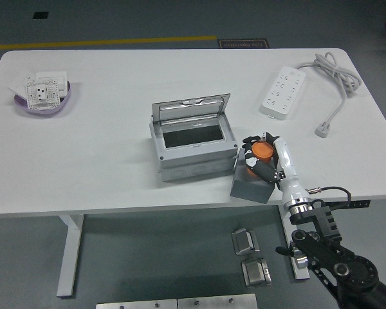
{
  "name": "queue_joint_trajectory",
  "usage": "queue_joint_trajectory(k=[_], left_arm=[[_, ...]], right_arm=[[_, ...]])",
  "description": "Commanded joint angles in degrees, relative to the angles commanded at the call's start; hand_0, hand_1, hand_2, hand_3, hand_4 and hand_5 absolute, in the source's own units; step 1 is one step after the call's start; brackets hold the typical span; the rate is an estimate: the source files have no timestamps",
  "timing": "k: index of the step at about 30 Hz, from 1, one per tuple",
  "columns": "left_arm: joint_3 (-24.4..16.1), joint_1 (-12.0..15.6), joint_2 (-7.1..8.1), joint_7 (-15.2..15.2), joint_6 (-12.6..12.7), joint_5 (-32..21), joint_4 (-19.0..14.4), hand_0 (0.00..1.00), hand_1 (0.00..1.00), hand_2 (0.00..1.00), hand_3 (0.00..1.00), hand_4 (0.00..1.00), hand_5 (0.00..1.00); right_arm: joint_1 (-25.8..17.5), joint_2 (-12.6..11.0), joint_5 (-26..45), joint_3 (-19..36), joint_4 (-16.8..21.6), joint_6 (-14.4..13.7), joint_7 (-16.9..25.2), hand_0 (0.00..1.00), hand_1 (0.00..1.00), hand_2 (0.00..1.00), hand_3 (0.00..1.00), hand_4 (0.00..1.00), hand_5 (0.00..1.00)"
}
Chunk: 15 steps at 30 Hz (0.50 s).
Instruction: Pick up the cylinder from the cube,place it in the box,flap close box
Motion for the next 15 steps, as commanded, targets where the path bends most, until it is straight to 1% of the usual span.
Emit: queue_joint_trajectory(k=[10, 14, 15], left_arm=[[-0.4, 0.0, 0.09, -0.3, 0.2, 0.8, 0.0, 0.728, 0.755, 0.767, 0.820, 0.630, 0.080], [-0.3, -0.1, 0.07, -0.3, 0.2, 1.0, 0.0, 0.727, 0.754, 0.767, 0.820, 0.629, 0.083], [-0.5, 0.0, 0.05, -0.3, 0.2, 1.2, 0.0, 0.727, 0.754, 0.767, 0.820, 0.629, 0.083]], right_arm=[[1.6, -0.2, -2.8, 0.4, 0.2, -0.8, -1.5, 0.413, 0.173, 0.283, 0.229, 0.002, 0.002], [3.3, -0.4, -4.2, 0.1, -0.3, -1.1, -2.4, 0.411, 0.175, 0.278, 0.225, 0.002, 0.002], [4.2, -0.6, -5.2, -0.2, -0.4, -1.2, -3.2, 0.411, 0.175, 0.278, 0.225, 0.002, 0.002]])
